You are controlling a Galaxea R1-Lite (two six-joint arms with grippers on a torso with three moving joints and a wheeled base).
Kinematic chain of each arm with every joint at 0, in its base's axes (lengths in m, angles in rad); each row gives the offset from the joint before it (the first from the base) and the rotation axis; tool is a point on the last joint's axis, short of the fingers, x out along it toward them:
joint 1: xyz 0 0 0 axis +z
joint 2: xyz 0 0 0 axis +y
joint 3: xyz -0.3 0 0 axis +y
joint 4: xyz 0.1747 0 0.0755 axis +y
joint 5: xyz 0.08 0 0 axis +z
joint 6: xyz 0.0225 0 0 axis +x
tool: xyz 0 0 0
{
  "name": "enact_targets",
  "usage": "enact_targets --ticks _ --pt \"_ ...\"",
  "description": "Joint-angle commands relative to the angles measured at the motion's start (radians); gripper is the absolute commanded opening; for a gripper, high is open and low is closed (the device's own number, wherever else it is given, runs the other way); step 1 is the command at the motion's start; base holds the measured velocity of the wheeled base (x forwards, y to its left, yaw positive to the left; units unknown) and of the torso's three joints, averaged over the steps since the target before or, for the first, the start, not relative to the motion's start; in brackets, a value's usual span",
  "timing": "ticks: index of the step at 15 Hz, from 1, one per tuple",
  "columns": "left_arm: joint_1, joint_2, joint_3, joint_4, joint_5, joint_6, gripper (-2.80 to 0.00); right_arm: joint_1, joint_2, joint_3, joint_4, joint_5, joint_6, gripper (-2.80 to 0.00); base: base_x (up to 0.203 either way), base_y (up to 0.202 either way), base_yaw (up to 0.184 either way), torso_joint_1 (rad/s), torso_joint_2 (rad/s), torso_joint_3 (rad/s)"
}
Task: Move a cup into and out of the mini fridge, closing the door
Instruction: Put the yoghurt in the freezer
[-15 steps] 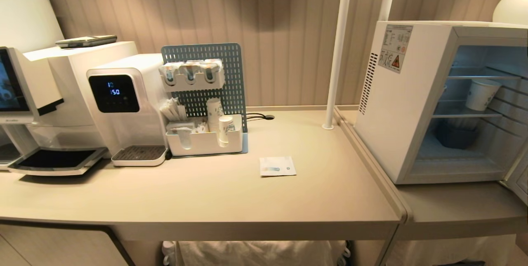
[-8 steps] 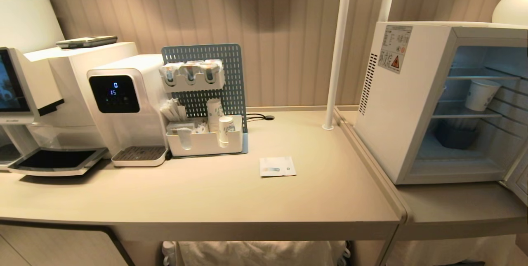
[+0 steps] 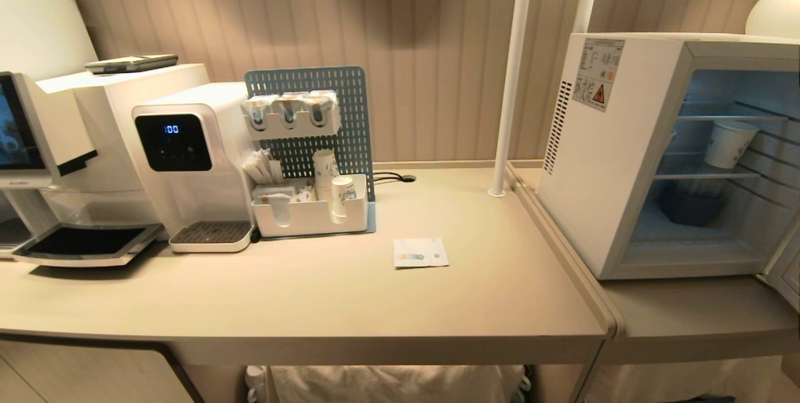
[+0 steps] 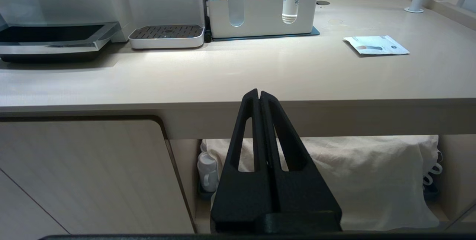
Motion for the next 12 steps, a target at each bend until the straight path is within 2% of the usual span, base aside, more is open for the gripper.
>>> enact_targets --ticks 1,3,12 --pt "0.001 0.001 0.0 0.0 0.0 0.0 -2.8 0.0 0.0 0.0 0.0 -0.001 0.012 -2.8 0.0 0.0 0.0 0.0 0.0 0.0" --pt "0.001 0.001 0.0 0.0 0.0 0.0 -2.8 0.0 0.001 0.0 -0.001 -0.003 0.037 -2.8 0.0 0.0 0.0 0.0 0.0 0.0" --pt "0.0 0.001 0.0 0.0 0.0 0.0 -2.8 0.0 0.001 -0.001 -0.001 -0.003 0.035 -2.8 0.0 0.0 0.0 0.0 0.0 0.0"
